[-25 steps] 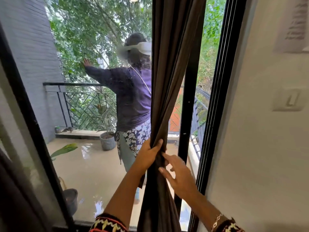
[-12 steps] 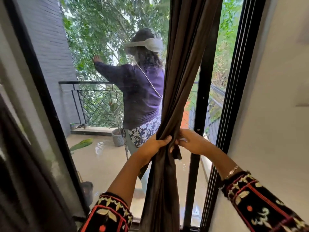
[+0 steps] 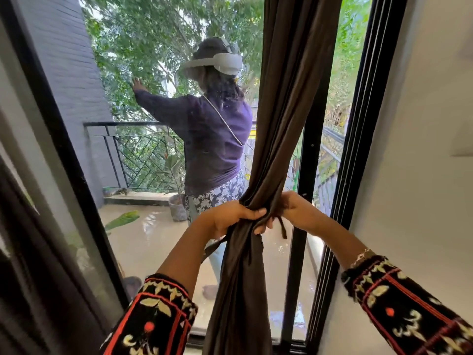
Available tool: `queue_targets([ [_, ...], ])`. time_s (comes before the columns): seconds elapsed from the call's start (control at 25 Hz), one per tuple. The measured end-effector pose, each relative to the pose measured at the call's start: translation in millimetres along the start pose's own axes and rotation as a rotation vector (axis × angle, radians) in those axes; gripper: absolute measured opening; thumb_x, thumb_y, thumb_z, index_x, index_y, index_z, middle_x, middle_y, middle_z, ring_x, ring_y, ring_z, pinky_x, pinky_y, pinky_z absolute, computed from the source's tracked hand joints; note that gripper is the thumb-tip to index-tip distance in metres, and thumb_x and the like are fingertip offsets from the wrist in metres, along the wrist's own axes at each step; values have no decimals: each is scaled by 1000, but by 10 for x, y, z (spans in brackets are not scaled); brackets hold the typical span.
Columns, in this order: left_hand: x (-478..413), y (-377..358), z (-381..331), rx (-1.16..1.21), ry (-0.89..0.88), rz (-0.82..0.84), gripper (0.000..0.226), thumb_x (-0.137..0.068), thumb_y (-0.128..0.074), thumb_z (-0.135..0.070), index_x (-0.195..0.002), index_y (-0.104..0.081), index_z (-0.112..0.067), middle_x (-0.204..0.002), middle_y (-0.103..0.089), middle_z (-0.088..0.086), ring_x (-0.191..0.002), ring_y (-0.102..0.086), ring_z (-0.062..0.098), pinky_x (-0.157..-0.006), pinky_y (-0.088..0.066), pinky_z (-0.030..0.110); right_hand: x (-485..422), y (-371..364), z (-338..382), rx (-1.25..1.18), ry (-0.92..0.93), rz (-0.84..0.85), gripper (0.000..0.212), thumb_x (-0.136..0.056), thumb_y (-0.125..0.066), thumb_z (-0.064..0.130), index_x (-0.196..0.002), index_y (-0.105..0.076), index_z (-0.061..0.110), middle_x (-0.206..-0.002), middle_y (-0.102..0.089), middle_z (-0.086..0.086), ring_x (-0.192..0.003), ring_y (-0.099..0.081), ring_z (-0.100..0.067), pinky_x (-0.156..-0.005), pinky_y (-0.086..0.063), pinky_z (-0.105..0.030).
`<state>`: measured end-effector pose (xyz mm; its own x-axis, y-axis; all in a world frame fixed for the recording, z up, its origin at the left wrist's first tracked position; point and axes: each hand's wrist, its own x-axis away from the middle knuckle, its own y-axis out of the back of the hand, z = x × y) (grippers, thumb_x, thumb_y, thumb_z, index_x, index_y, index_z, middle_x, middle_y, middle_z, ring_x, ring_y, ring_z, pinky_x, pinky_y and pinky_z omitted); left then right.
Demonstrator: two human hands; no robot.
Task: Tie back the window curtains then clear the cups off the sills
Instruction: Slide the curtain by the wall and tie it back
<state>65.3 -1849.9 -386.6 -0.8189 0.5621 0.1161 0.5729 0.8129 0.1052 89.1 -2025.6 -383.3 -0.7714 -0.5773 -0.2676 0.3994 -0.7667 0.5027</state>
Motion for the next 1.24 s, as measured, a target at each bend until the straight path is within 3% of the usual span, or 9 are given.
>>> queue_targets([
  [0.16, -54, 1, -31, -130, -20, -243, 18, -91, -55, -20, -98, -63, -6, -77, -64, 6, -70, -61, 17, -77, -53, 29, 23, 52, 5, 711, 20, -65, 24, -94, -39, 1, -84, -59, 10, -78, -56, -4, -76, -55, -23, -70, -41, -28],
  [0.24, -103, -69, -25, -179, -47, -407, 17, -91, -56, -19, -103, -62, -9, -83, -65, 8, -69, -64, 13, -77, -54, 24, 55, 9, -18, 784, -72, -65, 25, -95, -38, 6, -81, -56, 13, -80, -57, 0, -74, -53, -19, -69, -42, -27],
  [0.32, -153, -120, -15, -284, -68, -477, 22, -91, -55, -21, -108, -61, -8, -86, -65, 8, -73, -65, 13, -78, -54, 24, 121, -52, -20, 474, -260, -81, 33, -96, -36, 10, -68, -51, 16, -68, -52, 1, -61, -48, -14, -59, -38, -25],
  [0.44, -194, -172, -31, -453, -74, -559, 28, -92, -54, -24, -112, -61, -6, -104, -64, 17, -89, -58, 20, -83, -44, 27, 251, -171, 34, -313, -500, -87, 33, -97, -37, 14, -67, -50, 13, -63, -59, -10, -49, -56, -15, -50, -44, -23],
  [0.64, -243, -217, -31, -426, -71, -599, 29, -93, -52, -23, -114, -60, -5, -102, -64, 14, -93, -58, 19, -81, -43, 25, 264, -267, -47, -945, -524, 45, 35, -97, -35, 20, -70, -55, 11, -97, -68, -24, -90, -69, -32, -73, -57, -37],
  [0.8, -233, -226, -16, -228, 19, -518, 22, -96, -45, -29, -97, -60, -13, -61, -58, -1, -71, -57, 17, -70, -47, 24, 197, -388, -91, -1091, -508, 52, 25, -95, -38, 19, -92, -59, 6, -102, -66, -23, -96, -65, -35, -85, -52, -42],
  [0.88, -213, -237, -27, -148, 94, -466, 26, -96, -41, -29, -74, -52, -18, -43, -43, -8, -55, -48, 12, -57, -42, 19, 183, -452, -84, -1133, -496, 57, 21, -90, -43, 19, -84, -60, 8, -97, -66, -20, -95, -64, -35, -83, -52, -42],
  [1.0, -209, -228, -46, -182, 138, -437, 34, -92, -40, -32, -62, -42, -16, -45, -38, -4, -53, -40, 16, -57, -35, 25, 168, -498, -61, -1082, -486, 58, 18, -86, -46, 20, -77, -58, 11, -89, -61, -16, -87, -60, -30, -78, -52, -40],
  [1.24, -282, -239, -79, -470, 71, -582, 37, -95, -43, -29, -69, -60, -9, -54, -53, 4, -58, -50, 21, -63, -36, 28, 166, -357, -77, -814, -550, -58, 23, -97, -40, 22, -91, -58, 9, -88, -64, -14, -86, -61, -27, -85, -48, -41],
])
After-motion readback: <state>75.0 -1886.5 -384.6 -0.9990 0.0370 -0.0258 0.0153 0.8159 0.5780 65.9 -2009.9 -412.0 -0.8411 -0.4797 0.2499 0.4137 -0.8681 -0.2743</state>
